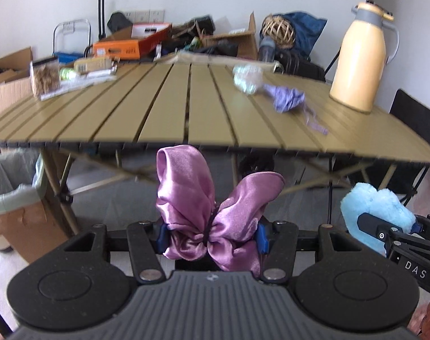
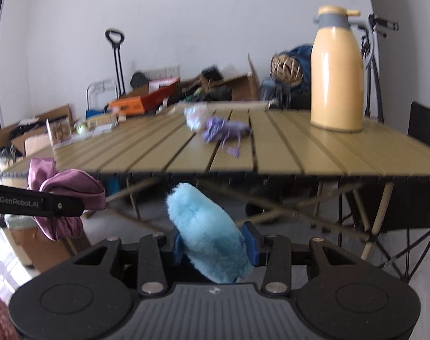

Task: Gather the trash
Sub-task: 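Carry the purple bow and blue plush down over the black trash bin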

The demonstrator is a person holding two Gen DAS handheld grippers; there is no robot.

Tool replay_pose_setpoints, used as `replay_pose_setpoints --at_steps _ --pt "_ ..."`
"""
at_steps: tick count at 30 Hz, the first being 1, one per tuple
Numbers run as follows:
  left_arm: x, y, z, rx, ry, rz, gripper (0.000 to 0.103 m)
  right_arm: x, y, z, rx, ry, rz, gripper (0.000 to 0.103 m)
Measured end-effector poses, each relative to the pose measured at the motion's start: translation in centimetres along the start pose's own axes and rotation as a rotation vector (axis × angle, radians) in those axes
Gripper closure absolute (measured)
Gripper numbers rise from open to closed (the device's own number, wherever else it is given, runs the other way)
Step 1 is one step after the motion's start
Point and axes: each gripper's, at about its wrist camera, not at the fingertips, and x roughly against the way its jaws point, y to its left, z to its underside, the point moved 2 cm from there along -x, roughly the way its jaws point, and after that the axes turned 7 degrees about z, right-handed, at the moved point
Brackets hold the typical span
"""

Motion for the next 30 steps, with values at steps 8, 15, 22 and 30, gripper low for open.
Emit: replay_pose_setpoints --at_steps 8,15,22,30 --pt "-1.4 2.8 4.1 0.041 0.099 -0.026 0.047 -1.2 1.8 3.1 0.057 0.139 -0.025 0.062" --pt "-2.9 4.4 7.4 0.053 0.181 -0.049 0.047 -3.0 3.2 6.0 0.077 0.305 -0.038 0.062" --pt "-4.6 5.7 9.3 0.080 0.264 -0.074 0.047 -4.8 3.6 7.8 0.058 0.426 -0.033 0.062" --pt "-5.8 7.1 9.4 0.138 0.303 -0.118 0.047 -5.7 3.8 7.8 0.047 0.456 -0.045 0.062"
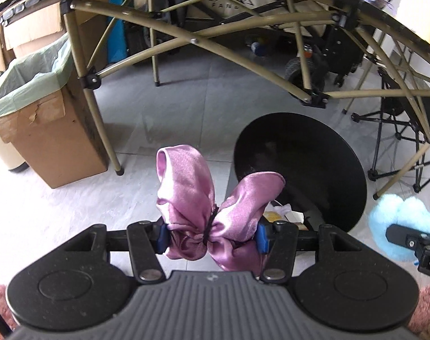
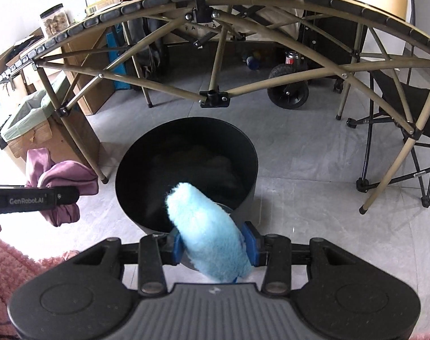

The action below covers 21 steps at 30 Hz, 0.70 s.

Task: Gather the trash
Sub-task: 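Carry the purple bow and blue plush down over the black trash bin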

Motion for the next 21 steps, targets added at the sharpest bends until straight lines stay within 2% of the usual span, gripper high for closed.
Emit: replay_pose_setpoints --at_steps 21 --pt "-2.3 3.4 -1.7 0.121 0.043 -0.079 0.047 -4.1 2.9 -4.7 -0.026 0.061 -0.048 0.062"
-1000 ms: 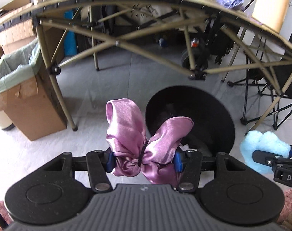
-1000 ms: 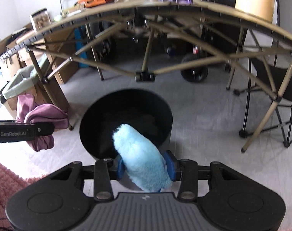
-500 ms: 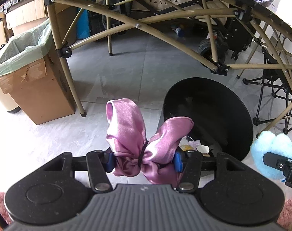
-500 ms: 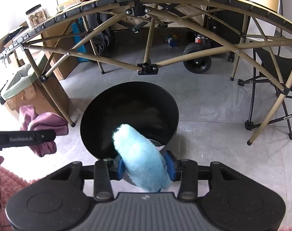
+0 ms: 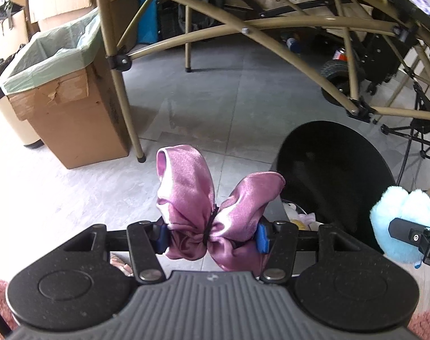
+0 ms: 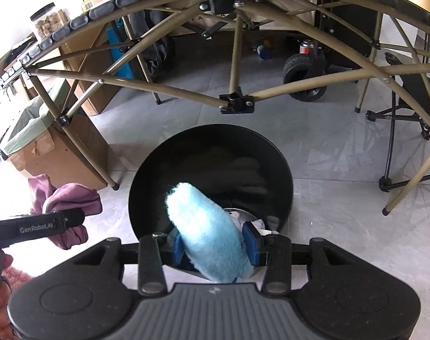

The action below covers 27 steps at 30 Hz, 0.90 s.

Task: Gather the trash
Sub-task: 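Carry the purple bow and blue plush down over the black trash bin, then open the right tool to drop the blue plush into the bin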

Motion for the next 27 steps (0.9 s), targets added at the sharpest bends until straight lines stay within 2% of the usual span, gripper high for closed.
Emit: replay_pose_setpoints --at_steps 15,22,25,27 --pt "-0.5 2.6 -1.1 0.071 -0.002 -0.034 0.047 -3.7 3.3 -3.5 -0.006 0.023 0.022 0.062" --pt "-0.5 3.2 -1.2 0.085 0.001 -0.032 0.047 -5.2 3.6 -3.4 0.000 0.055 0.039 0.061" --pt "-0.4 3.0 -1.0 0.078 0.004 -0.027 0.047 -5.5 3.6 -3.2 0.007 0.073 0.044 0.055" --pt "-0.2 2.8 -1.0 0.077 0.000 -0.026 0.047 -5.6 3.5 -3.1 0.008 0.086 0.053 0.036"
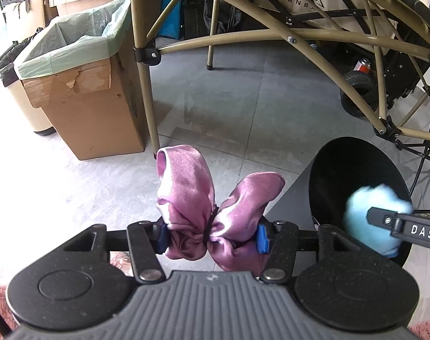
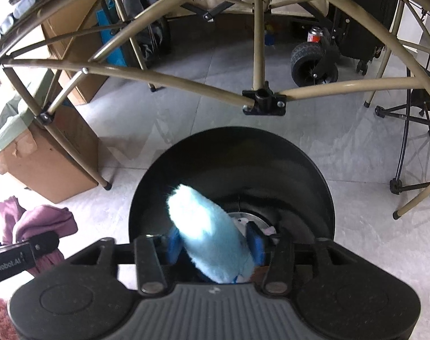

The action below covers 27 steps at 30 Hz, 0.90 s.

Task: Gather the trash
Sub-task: 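Open the right tool to drop the blue plush into the bin, then move the left tool with the purple bow over the bin opening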

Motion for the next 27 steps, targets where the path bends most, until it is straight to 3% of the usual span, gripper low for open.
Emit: replay_pose_setpoints --at_steps 1,2,7,27 --pt "0.0 0.0 -0.1 0.000 -0.001 0.001 0.047 -0.1 -0.1 0.0 -0.001 0.007 0.007 0.014" --pt "0.0 0.1 -0.1 0.000 -0.002 0.001 0.047 -0.1 -0.1 0.1 0.000 0.007 0.012 0.002" --pt "0.0 0.2 0.0 -0.003 -0.003 -0.001 0.047 0.1 -0.4 0.2 0.011 -0.003 0.056 0.000" --pt "0.3 -0.3 0.1 -0.022 -0.012 0.005 0.047 1.2 -1.6 0.3 0.012 -0.032 0.054 0.000"
